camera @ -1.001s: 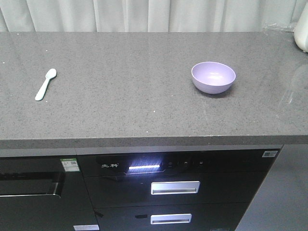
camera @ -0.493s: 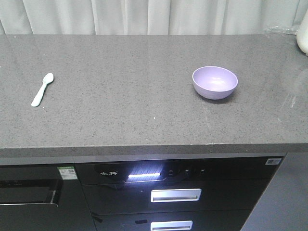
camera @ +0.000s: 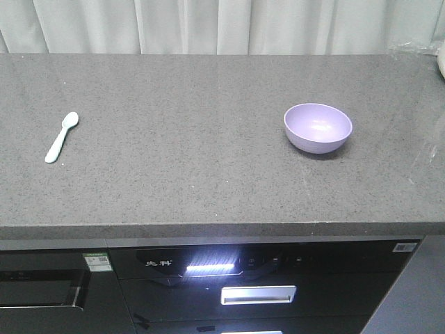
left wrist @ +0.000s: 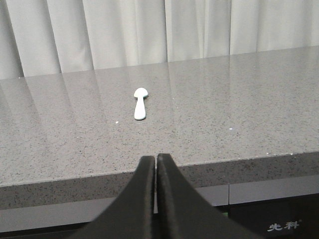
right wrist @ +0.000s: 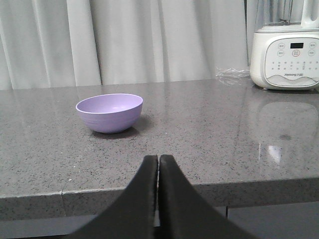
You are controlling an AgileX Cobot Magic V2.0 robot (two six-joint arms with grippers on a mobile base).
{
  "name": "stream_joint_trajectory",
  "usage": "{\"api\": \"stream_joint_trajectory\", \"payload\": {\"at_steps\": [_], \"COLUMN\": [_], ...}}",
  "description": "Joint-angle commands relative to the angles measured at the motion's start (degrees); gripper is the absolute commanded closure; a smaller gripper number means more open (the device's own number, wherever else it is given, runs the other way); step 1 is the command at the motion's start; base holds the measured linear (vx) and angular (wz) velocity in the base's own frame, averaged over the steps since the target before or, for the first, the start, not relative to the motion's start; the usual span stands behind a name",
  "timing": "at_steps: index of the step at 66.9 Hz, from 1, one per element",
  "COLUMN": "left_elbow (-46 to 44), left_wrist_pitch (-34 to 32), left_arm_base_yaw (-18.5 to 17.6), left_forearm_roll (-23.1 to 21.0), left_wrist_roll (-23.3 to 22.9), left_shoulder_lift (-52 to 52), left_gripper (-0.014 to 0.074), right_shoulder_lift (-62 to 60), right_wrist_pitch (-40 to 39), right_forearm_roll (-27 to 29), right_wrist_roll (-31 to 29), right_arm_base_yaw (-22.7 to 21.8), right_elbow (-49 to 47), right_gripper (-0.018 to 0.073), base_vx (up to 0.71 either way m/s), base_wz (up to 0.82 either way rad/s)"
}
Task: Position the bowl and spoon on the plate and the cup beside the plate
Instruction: 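Drive up to the counter edge, centering the spoon and lavender bowl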
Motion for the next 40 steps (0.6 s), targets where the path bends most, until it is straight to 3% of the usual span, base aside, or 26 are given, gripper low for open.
{"api": "stream_joint_trajectory", "payload": {"at_steps": [1, 40], "left_elbow": [-0.44, -0.44], "left_wrist_pitch": [-3.82, -3.82], "left_arm_base_yaw": [0.09, 0.09], "left_forearm_roll": [-0.05, -0.05], "left_wrist_roll": [-0.33, -0.33], "left_shoulder_lift": [-0.20, -0.20], "left_gripper": [0.0603, 0.0603], "right_shoulder_lift": [-0.62, -0.62], "right_wrist_pitch": [-4.02, -4.08], "right_forearm_roll": [-0.25, -0.25], "right_wrist_roll": [-0.06, -0.06], "right_arm_base_yaw": [-0.07, -0.07], "right_elbow": [0.25, 0.25], "right_gripper": [0.0562, 0.0562], "base_vx": [0.06, 0.06], "base_wz": [0.02, 0.02]}}
